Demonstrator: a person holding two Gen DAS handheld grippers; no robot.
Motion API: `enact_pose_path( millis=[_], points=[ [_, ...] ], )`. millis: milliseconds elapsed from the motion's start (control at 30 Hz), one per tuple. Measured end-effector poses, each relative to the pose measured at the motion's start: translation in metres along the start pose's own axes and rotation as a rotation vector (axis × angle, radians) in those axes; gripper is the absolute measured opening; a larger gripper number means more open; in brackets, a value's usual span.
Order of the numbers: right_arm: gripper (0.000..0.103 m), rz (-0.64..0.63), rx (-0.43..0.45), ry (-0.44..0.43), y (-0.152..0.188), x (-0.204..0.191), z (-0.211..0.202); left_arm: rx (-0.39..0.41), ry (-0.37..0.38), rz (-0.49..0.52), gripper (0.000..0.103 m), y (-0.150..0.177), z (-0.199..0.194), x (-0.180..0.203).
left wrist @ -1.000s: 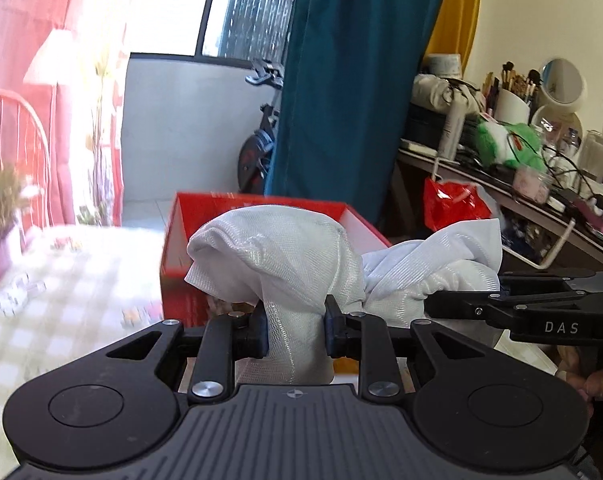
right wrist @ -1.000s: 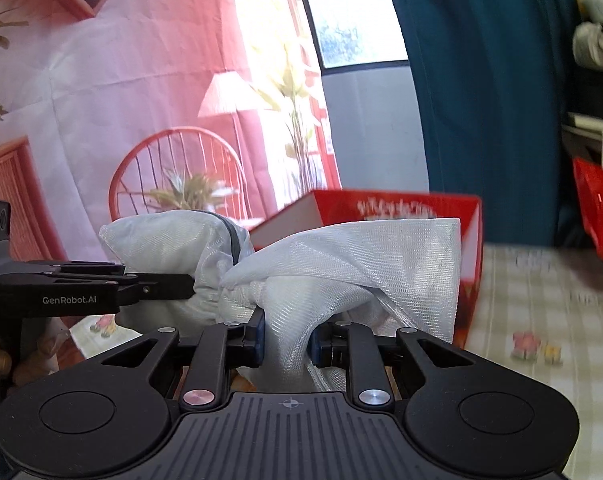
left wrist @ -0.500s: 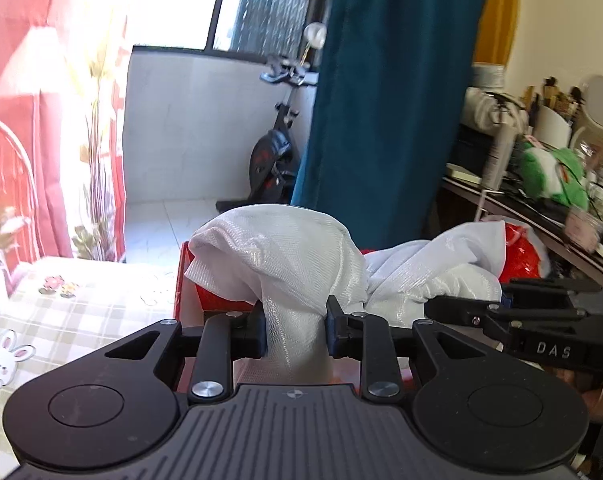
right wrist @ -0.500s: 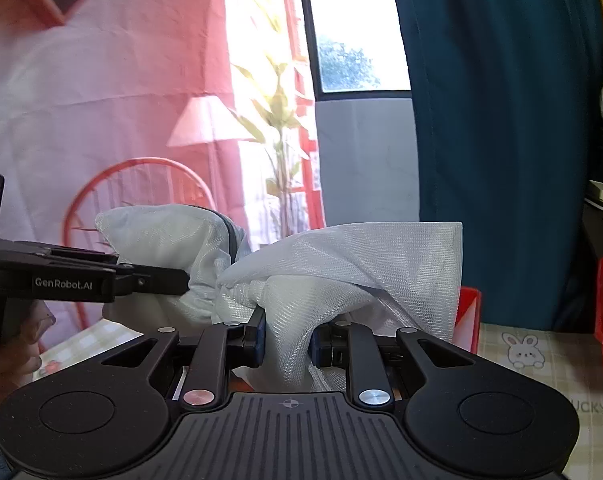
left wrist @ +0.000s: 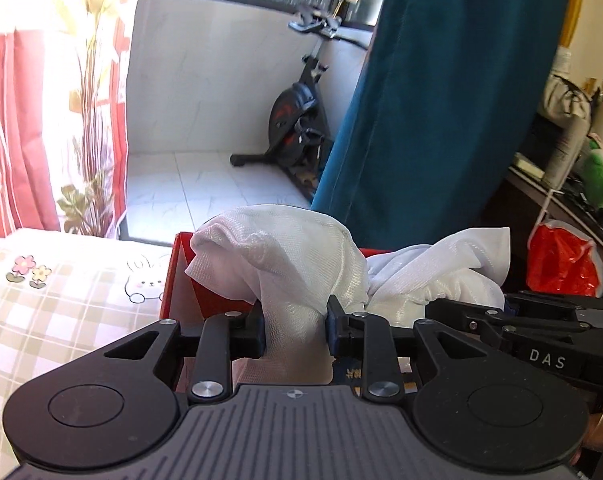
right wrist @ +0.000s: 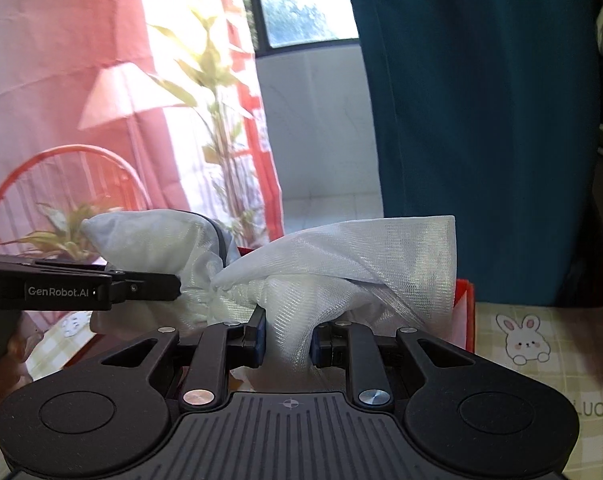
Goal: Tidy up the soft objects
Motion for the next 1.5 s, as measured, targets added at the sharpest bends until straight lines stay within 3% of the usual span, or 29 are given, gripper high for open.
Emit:
enact_pose_path(
  millis=[167,267,367,533,800,1067,1167,1300,1500],
  points=[
    [0.019,0.059,-0.053,0.02,0.001,0.016,0.027,-0.037,-0.028,0.044,0.038,-0.003,0.02,-0.004],
    [0.021,0.094,-0.097,0.044,0.007,0.026,0.042,-0.046,-0.051,0.066,0.047,-0.002,0.027,-0.005],
    [0.031,0.088,-0.115,0.084,0.01,0.031,0.047,-0.064,-0.078,0.071,0.056,0.002,0.031,-0.008],
    [0.061,0.083,-0.097,0.108,0.008,0.028,0.036,-0.029,-0.085,0.083,0.07,0.0,0.011,-0.008],
    [0.061,-0.001,-0.078,0.117,0.02,0.002,-0.004,0.021,-0.086,0.076,0.071,0.016,-0.041,-0.003],
    [0.061,-0.045,0.033,0.121,0.044,-0.038,-0.068,0.032,-0.048,0.048,0.071,0.061,-0.092,-0.005],
    [0.063,-0.022,0.05,0.111,0.062,-0.049,-0.084,0.023,-0.043,0.06,0.076,0.085,-0.103,-0.008],
    [0.085,0.024,0.072,0.097,0.092,-0.06,-0.1,0.014,-0.102,0.076,0.081,0.12,-0.112,-0.018],
    [0.082,0.075,0.036,0.02,0.151,-0.073,-0.107,-0.003,-0.127,-0.008,0.081,0.161,-0.121,-0.038]
  ],
)
Point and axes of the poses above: each gripper's, at about its wrist camera, not at the fingertips, and z roughly the way its jaws point, x to its right, y to its underside, the point moved 10 cm from there along z, roughly the way its jaws point, and after that the axes turned 7 degrees about -x, right-handed, at the moved point
